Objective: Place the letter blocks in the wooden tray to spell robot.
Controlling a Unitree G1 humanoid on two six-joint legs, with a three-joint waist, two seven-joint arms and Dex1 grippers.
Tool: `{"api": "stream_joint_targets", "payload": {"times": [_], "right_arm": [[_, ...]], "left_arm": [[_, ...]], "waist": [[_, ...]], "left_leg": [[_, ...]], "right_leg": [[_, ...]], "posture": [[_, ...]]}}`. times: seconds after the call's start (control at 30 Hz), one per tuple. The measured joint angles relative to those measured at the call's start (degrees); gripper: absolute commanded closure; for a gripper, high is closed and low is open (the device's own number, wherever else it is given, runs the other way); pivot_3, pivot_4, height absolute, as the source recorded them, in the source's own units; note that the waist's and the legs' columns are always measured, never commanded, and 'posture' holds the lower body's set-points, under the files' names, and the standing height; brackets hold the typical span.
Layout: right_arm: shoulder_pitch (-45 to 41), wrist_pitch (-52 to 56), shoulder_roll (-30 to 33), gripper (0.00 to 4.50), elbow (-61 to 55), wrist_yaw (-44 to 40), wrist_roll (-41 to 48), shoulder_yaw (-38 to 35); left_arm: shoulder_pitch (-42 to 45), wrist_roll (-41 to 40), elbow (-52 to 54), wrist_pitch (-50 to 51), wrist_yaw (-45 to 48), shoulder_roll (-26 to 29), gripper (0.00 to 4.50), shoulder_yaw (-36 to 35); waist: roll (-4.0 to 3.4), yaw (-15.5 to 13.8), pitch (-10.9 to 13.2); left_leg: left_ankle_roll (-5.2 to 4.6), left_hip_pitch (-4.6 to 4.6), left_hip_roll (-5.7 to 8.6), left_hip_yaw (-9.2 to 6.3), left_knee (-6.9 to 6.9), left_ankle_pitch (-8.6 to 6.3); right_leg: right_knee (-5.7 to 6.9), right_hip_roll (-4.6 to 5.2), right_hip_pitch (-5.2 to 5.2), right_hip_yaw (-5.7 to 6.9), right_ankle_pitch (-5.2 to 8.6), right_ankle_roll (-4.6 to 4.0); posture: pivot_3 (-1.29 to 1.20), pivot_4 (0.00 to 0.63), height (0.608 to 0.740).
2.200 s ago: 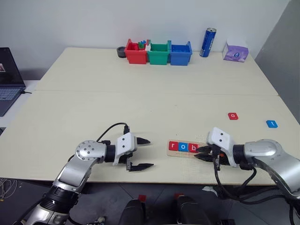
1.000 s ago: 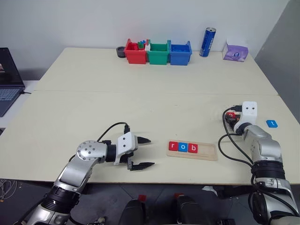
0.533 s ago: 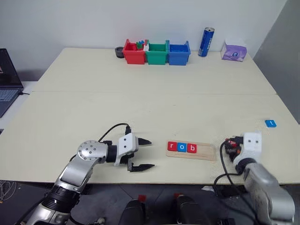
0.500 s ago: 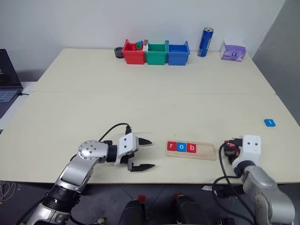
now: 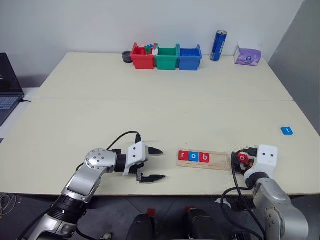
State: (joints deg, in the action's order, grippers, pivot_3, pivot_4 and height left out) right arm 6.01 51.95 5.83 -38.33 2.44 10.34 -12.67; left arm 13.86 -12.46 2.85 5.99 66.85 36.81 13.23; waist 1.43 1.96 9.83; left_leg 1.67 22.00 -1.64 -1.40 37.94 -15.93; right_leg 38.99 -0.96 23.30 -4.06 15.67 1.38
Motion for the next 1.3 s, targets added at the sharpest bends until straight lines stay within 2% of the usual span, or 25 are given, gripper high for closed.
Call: {"api": "stream_joint_targets", "payload": {"times": [0.1,0.2,0.23,0.37,0.5,0.57,0.73,1.0,1.1,1.3], "right_arm": [[-2.55,1.39,4.04,0.02,-1.22,-1.38,-0.03,-0.07],[-4.83,3.35,11.16,0.02,-0.83,-6.66,1.53,-0.93],[-5.54,3.76,14.19,0.02,0.07,-9.47,2.92,-1.4],[-6.65,3.92,33.11,0.02,5.58,-27.23,9.02,-3.45],[-4.15,-1.27,45.35,0.02,9.74,-40.2,9.72,-1.28],[-3.08,-4.34,49.31,0.02,11.91,-45.56,9.42,0.95],[-5.6,-11.93,53.23,0.02,18.84,-53.99,7.46,7.57],[-14.04,-18.62,53.42,0.02,29.98,-59.89,3.72,15.3],[-15.72,-19.73,53.57,0.6,31.66,-61.96,2.98,16.63],[-16.78,-21.43,53.57,2.77,32.74,-63.6,1.9,17.66]], "left_arm": [[-0.28,0.0,0.01,0.0,-0.1,0.0,0.0,0.0],[-0.57,0.05,0.01,0.0,-0.45,-0.02,0.0,0.0],[-0.59,0.08,0.01,0.0,-0.54,-0.09,0.0,0.0],[-0.61,0.19,0.01,0.0,-1.09,-0.17,0.0,0.0],[-0.54,0.33,0.01,0.03,-1.15,-0.22,0.0,0.02],[-0.52,0.34,0.01,0.05,-1.14,-0.23,0.0,0.02],[0.18,0.37,0.02,0.15,-1.14,-0.3,0.0,0.06],[0.15,0.43,0.05,0.25,-1.16,-0.23,0.0,0.08],[0.08,0.48,0.05,0.24,-1.19,-0.21,0.0,0.08],[-0.33,0.5,0.06,0.24,-1.3,-0.06,0.0,0.08]], "waist": [[-0.03,0.0,0.02],[-0.02,-0.03,0.03],[-0.03,-0.02,0.04],[-0.07,-0.08,0.16],[-0.04,-0.11,0.17],[-0.01,-0.12,0.19],[0.01,0.02,0.2],[0.03,-0.14,0.22],[0.03,-0.16,0.22],[0.03,-0.16,0.22]], "left_leg": [[0.0,0.01,0.01,0.0,0.0,0.0],[0.0,0.03,0.04,0.03,0.01,0.0],[-0.01,0.03,0.06,0.04,0.01,0.0],[-0.03,0.04,0.11,0.11,0.03,-0.01],[-0.02,0.07,0.11,0.05,-0.02,-0.01],[-0.02,0.08,0.1,0.04,-0.01,-0.01],[-0.02,0.01,0.08,0.13,0.04,-0.01],[-0.02,0.05,0.06,0.11,0.07,-0.01],[-0.02,0.04,0.05,0.1,0.07,-0.01],[-0.02,0.03,0.06,0.09,0.1,-0.01]], "right_leg": [[0.0,0.0,0.01,0.01,0.0,0.0],[-0.02,0.0,0.0,0.02,0.0,0.0],[-0.02,0.0,-0.01,0.01,0.0,0.0],[-0.08,0.02,-0.06,0.06,0.0,0.01],[-0.09,-0.09,-0.06,0.07,0.03,-0.03],[-0.08,-0.1,-0.06,0.07,0.03,-0.03],[-0.04,-0.07,-0.06,0.07,-0.01,0.01],[-0.05,-0.01,-0.06,0.08,-0.02,0.03],[-0.05,-0.01,-0.06,0.09,-0.02,0.03],[-0.04,0.0,-0.07,0.07,-0.02,0.03]], "posture": [[0.0,0.15,0.74],[0.0,0.15,0.74],[0.0,0.15,0.74],[0.0,0.15,0.74],[0.0,0.15,0.74],[0.0,0.15,0.74],[0.0,0.15,0.74],[0.0,0.15,0.74],[0.0,0.15,0.74],[0.0,0.15,0.74]]}}
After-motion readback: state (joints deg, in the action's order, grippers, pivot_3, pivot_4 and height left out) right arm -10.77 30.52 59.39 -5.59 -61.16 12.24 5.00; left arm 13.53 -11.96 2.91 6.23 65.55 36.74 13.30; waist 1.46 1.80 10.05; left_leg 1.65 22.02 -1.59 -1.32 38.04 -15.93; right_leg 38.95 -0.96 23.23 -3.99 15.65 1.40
